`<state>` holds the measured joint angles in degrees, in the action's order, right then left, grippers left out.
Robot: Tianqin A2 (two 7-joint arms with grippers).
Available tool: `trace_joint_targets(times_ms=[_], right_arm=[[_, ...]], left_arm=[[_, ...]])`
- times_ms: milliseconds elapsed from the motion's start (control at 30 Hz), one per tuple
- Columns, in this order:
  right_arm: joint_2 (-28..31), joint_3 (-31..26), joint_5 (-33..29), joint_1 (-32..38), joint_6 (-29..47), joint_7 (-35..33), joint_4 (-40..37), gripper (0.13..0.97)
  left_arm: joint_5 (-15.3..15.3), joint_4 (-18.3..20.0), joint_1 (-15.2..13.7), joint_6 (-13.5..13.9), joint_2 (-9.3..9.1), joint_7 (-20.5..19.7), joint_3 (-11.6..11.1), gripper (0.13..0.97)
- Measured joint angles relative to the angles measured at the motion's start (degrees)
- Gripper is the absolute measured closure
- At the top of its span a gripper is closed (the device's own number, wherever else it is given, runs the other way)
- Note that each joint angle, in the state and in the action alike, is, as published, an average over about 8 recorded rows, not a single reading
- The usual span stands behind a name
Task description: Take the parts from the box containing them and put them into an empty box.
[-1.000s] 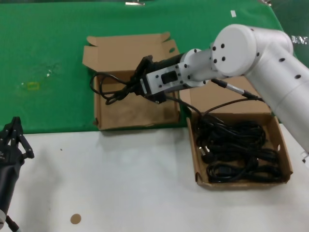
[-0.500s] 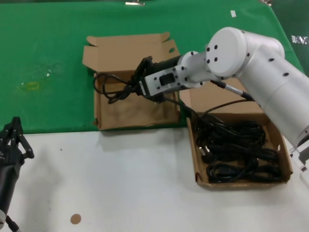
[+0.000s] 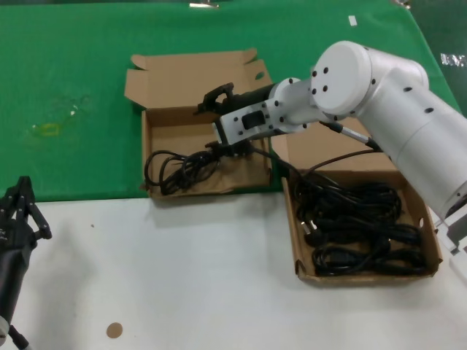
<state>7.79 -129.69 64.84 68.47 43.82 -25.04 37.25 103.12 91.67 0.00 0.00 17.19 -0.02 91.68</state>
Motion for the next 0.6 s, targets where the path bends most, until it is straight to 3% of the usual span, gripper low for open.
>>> trace_joint_targets(times_ms=[100,367,500,600], right_arm=[[0.21,0.07,0.13,-0.16,-0.09,-0.06,0.36,0.706],[2.39,0.04,-0.7,-1.68,0.66,2.51,5.72,0.514],[3.13,0.03,-1.14,-2.17,0.93,3.56,7.62,0.514],[3.26,0.03,-1.23,-2.26,0.98,3.77,7.98,0.439]], left_arm=[[0.0,0.0,0.0,0.0,0.0,0.0,0.0,0.945],[0.0,0.0,0.0,0.0,0.0,0.0,0.0,0.945],[0.0,0.0,0.0,0.0,0.0,0.0,0.0,0.945],[0.0,0.0,0.0,0.0,0.0,0.0,0.0,0.945]])
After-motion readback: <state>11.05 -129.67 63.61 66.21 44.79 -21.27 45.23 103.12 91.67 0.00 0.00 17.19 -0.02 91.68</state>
